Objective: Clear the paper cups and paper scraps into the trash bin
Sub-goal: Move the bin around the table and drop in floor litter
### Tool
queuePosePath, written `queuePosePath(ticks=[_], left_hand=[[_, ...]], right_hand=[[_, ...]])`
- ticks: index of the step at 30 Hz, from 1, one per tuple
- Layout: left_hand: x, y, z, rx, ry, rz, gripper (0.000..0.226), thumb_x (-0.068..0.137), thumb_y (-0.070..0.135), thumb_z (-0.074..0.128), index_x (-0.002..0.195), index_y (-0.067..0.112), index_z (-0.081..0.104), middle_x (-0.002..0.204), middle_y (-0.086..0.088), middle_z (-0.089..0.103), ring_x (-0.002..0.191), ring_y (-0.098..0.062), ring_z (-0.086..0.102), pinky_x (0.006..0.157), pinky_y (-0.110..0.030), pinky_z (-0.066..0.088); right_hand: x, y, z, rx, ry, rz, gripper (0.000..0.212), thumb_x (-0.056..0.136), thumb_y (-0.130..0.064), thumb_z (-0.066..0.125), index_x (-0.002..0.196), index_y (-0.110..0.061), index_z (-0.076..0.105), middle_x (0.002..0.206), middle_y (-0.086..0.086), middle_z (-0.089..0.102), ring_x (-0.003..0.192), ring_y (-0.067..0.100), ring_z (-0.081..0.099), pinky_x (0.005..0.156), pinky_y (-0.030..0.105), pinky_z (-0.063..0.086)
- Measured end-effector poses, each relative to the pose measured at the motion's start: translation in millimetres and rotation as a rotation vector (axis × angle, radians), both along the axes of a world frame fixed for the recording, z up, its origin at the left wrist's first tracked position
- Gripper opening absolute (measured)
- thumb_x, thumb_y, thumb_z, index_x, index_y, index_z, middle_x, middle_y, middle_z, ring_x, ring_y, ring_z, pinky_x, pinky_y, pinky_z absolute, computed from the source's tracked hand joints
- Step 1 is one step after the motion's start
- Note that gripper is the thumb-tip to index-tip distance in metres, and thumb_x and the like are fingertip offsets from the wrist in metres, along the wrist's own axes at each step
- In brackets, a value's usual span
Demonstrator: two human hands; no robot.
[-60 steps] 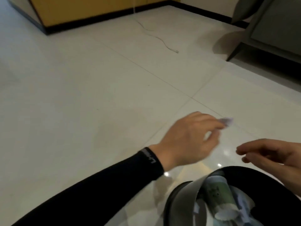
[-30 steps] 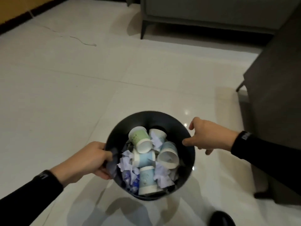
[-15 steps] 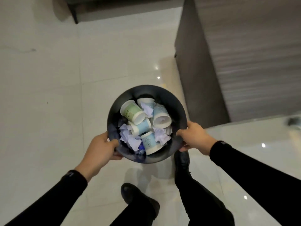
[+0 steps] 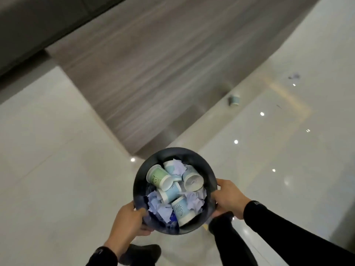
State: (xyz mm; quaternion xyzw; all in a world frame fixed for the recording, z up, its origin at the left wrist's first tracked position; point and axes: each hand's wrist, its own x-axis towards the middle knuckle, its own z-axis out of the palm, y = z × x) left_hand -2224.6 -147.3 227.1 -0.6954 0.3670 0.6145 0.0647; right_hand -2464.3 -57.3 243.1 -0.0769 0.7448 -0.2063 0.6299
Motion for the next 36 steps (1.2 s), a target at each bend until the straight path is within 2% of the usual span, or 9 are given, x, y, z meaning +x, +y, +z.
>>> queuePosePath(ticks=[4, 9, 14, 17, 21, 24, 27, 33, 36], left_hand=[[-101.5, 22.7, -1.9, 0.009, -0.026, -0.022, 0.018, 0.077, -0.007, 0.051, 0.074, 0.007, 0.060, 0.044, -0.010, 0.066, 0.040, -0.032, 0.064, 0.039, -0.033, 0.052], [-234.8, 28.0, -3.0, -0.014, 0.026, -0.167, 0.018, 0.078, -0.006, 0.050, 0.079, 0.008, 0.062, 0.050, -0.008, 0.069, 0.046, -0.026, 0.066, 0.046, -0.035, 0.054], [-367.4, 2.0, -4.6, -0.096, 0.066, -0.365, 0.017, 0.080, -0.005, 0.048, 0.083, 0.007, 0.060, 0.053, -0.008, 0.068, 0.045, -0.019, 0.066, 0.041, -0.030, 0.053], [-447.9, -15.4, -6.8, -0.200, 0.088, -0.548, 0.015, 0.082, 0.009, 0.050, 0.093, 0.010, 0.060, 0.077, -0.015, 0.068, 0.069, -0.031, 0.067, 0.062, -0.042, 0.056], [-558.0, -41.1, -16.2, -0.336, 0.180, -0.619, 0.028, 0.084, 0.030, 0.055, 0.107, 0.014, 0.060, 0.094, -0.003, 0.069, 0.090, -0.027, 0.062, 0.080, -0.037, 0.048], [-641.1, -61.9, -29.8, -0.371, 0.184, -0.573, 0.036, 0.088, 0.033, 0.053, 0.117, 0.012, 0.057, 0.102, 0.002, 0.058, 0.100, -0.022, 0.056, 0.082, -0.029, 0.039], [-709.7, -80.6, -51.4, -0.329, 0.172, -0.558, 0.027, 0.089, 0.031, 0.048, 0.098, 0.008, 0.060, 0.099, -0.007, 0.064, 0.092, -0.026, 0.056, 0.071, -0.032, 0.040], [-811.0, -110.5, -95.6, -0.253, 0.069, -0.599, 0.018, 0.091, 0.026, 0.045, 0.096, 0.011, 0.055, 0.106, -0.014, 0.060, 0.100, -0.031, 0.054, 0.084, -0.035, 0.038], [-847.7, -116.9, -113.4, -0.234, -0.003, -0.596, 0.034, 0.091, 0.027, 0.047, 0.119, 0.010, 0.054, 0.124, -0.013, 0.058, 0.116, -0.029, 0.052, 0.093, -0.033, 0.037]], right_hand=[[-91.5, 41.9, 3.6, 0.013, 0.012, -0.114, 0.042, 0.076, 0.004, 0.037, 0.103, -0.015, 0.063, 0.068, 0.011, 0.070, 0.062, 0.039, 0.070, 0.058, 0.053, 0.059], [-207.7, 75.8, 7.3, -0.018, 0.027, -0.300, 0.043, 0.079, 0.003, 0.041, 0.112, -0.015, 0.061, 0.094, 0.022, 0.071, 0.072, 0.039, 0.070, 0.065, 0.054, 0.059], [-312.1, 84.2, 9.1, -0.045, 0.020, -0.498, 0.040, 0.082, 0.011, 0.039, 0.109, -0.009, 0.060, 0.083, 0.018, 0.067, 0.064, 0.035, 0.065, 0.056, 0.044, 0.061], [-374.9, 82.3, 12.4, -0.046, 0.032, -0.640, 0.040, 0.079, 0.017, 0.036, 0.101, -0.004, 0.062, 0.078, 0.016, 0.064, 0.067, 0.036, 0.061, 0.057, 0.045, 0.060], [-465.1, 69.6, 16.6, -0.011, 0.051, -0.788, 0.039, 0.077, 0.022, 0.035, 0.088, -0.003, 0.062, 0.083, 0.019, 0.062, 0.072, 0.036, 0.058, 0.053, 0.042, 0.058], [-540.2, 51.9, 9.6, 0.045, 0.089, -0.812, 0.039, 0.075, 0.024, 0.035, 0.096, 0.004, 0.061, 0.086, 0.022, 0.060, 0.072, 0.035, 0.055, 0.048, 0.039, 0.057], [-614.5, 30.7, -12.1, 0.098, 0.133, -0.790, 0.043, 0.075, 0.026, 0.034, 0.102, 0.005, 0.060, 0.081, 0.020, 0.057, 0.066, 0.031, 0.049, 0.042, 0.033, 0.053], [-743.4, 2.5, -72.4, 0.179, 0.219, -0.566, 0.049, 0.078, 0.018, 0.032, 0.106, -0.012, 0.060, 0.070, 0.016, 0.064, 0.055, 0.033, 0.059, 0.048, 0.040, 0.058], [-794.8, -11.6, -104.8, 0.185, 0.190, -0.444, 0.056, 0.077, 0.016, 0.033, 0.109, -0.023, 0.057, 0.076, 0.018, 0.067, 0.060, 0.034, 0.063, 0.057, 0.047, 0.060]])
